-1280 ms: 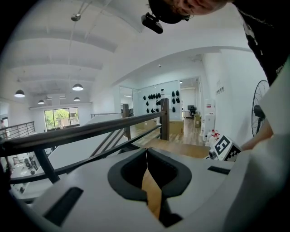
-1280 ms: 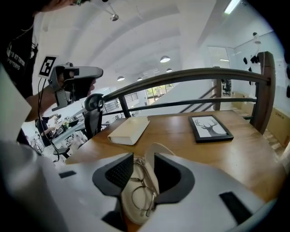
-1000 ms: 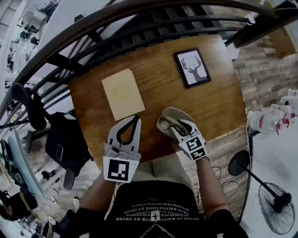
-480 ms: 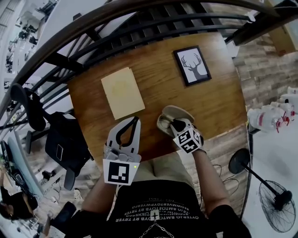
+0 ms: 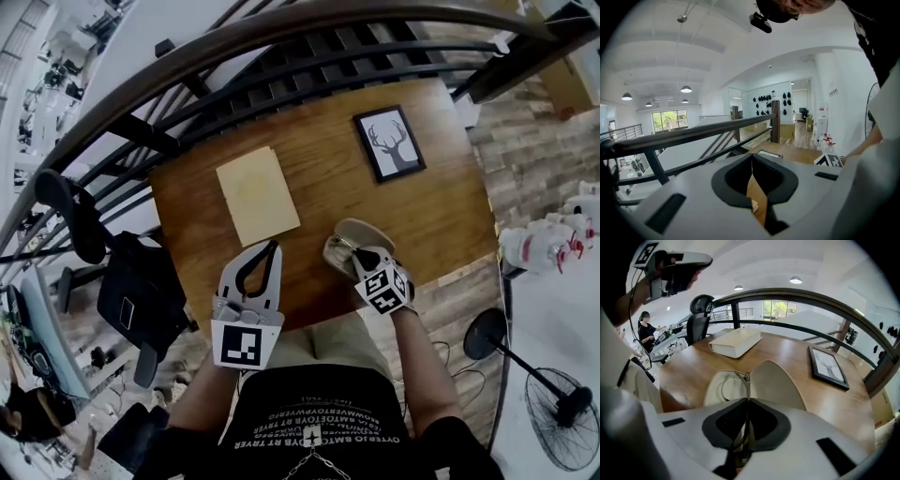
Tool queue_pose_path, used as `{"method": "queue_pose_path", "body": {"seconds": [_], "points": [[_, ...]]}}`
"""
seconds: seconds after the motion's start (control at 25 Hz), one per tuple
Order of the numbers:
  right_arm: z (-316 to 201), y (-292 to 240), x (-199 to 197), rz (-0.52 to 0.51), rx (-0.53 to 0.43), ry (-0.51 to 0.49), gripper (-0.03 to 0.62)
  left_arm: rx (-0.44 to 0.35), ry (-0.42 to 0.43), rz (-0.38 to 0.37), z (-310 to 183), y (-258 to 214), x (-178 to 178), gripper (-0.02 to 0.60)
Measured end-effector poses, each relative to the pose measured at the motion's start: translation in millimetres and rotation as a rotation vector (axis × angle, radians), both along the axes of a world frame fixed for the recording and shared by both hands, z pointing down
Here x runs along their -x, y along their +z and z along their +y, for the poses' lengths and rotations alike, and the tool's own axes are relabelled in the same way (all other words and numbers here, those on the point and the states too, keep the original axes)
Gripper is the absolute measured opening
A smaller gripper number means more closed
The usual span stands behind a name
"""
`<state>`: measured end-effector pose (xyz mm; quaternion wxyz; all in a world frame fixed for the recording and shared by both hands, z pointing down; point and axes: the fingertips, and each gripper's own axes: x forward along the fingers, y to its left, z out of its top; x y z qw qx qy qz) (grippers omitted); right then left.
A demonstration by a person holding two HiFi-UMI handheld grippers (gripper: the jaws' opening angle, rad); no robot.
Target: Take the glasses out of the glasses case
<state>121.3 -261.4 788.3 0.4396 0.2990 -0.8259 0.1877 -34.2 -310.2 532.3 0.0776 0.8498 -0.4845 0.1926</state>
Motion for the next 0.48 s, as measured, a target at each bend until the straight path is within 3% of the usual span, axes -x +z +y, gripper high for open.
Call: {"method": "queue_pose_path", "body": {"seconds": [0.48], "points": [[-12.5, -70.2, -7.9, -0.098, -0.141, 0.139, 0.028, -0.009, -0.025, 0.022, 11.1, -24.1, 25.0, 0.029]]}}
